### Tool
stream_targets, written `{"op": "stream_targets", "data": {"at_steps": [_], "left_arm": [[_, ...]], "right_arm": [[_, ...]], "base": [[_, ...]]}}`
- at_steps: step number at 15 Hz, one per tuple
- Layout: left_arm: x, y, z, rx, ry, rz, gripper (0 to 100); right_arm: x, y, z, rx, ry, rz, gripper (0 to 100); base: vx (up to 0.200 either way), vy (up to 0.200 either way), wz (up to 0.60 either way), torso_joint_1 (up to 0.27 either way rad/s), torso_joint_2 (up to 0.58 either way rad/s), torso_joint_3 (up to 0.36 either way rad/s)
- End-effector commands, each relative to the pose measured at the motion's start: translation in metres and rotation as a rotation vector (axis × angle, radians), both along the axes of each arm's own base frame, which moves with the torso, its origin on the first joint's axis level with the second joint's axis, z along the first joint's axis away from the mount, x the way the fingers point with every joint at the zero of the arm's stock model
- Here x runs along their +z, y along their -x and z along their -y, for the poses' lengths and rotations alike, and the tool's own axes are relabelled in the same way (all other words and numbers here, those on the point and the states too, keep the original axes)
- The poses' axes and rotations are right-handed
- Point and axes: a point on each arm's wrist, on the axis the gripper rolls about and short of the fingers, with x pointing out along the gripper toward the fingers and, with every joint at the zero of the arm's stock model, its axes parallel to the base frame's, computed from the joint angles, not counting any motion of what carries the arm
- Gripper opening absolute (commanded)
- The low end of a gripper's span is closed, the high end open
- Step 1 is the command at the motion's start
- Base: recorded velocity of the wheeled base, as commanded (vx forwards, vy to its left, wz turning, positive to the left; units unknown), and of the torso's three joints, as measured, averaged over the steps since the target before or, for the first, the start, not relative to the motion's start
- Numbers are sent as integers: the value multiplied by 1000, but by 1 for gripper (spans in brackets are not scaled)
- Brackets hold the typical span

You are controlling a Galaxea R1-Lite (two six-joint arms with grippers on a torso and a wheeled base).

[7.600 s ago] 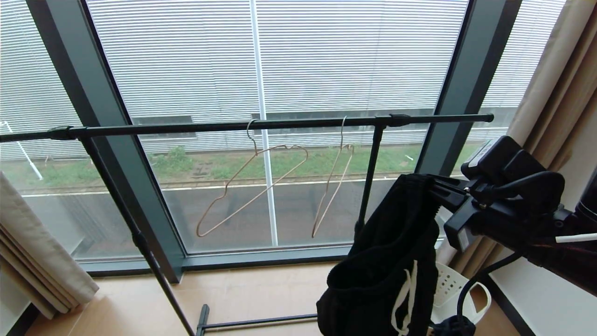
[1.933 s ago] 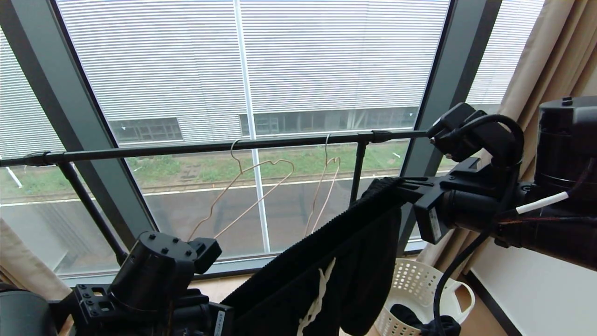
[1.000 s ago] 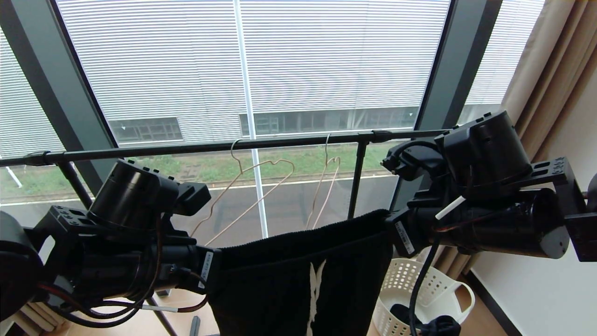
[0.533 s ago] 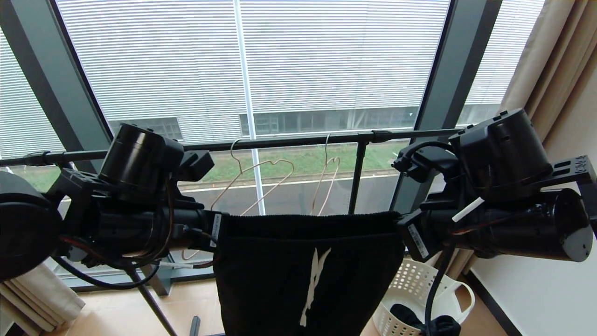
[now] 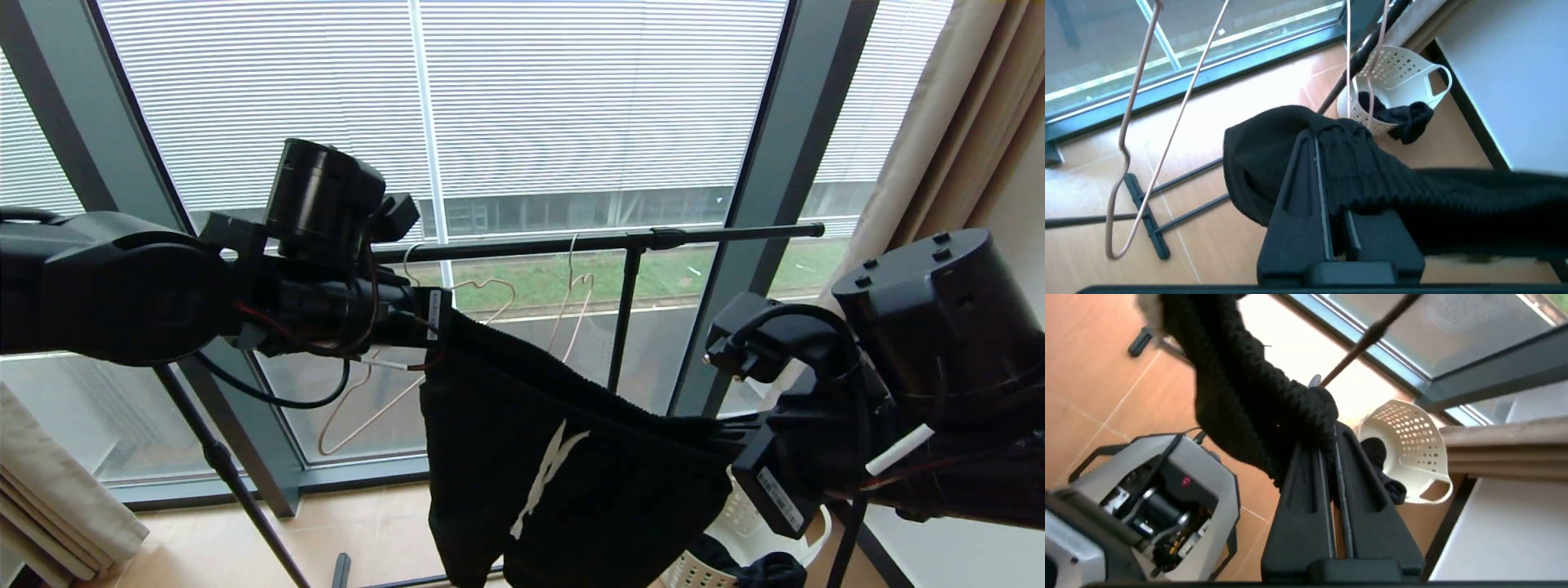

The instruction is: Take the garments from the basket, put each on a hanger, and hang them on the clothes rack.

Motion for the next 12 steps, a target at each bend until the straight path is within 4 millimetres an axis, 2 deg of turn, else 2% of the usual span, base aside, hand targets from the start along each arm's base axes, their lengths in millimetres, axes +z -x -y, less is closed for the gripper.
{"op": "stream_targets", "data": {"at_steps": [1,6,9,10,12], "left_arm": [[-6,-21,14,-5,1,1,0],[-3,-34,27,-17,19,27,0],[2,-34,31,-24,28,40,0],[2,-34,31,-24,28,40,0],[4,-34,32,-27,33,48,0]], "right_arm": [[-4,20,-13,100,5,-11,0],[-12,43,-51,191,-86,-86,0],[-20,40,-73,157,-184,-122,0],[-20,40,-73,157,-184,-122,0],[-19,37,-97,97,-279,-167,0]], "base": [[0,0,0,0,0,0],[0,0,0,0,0,0],[0,0,0,0,0,0],[0,0,0,0,0,0],[0,0,0,0,0,0]]}}
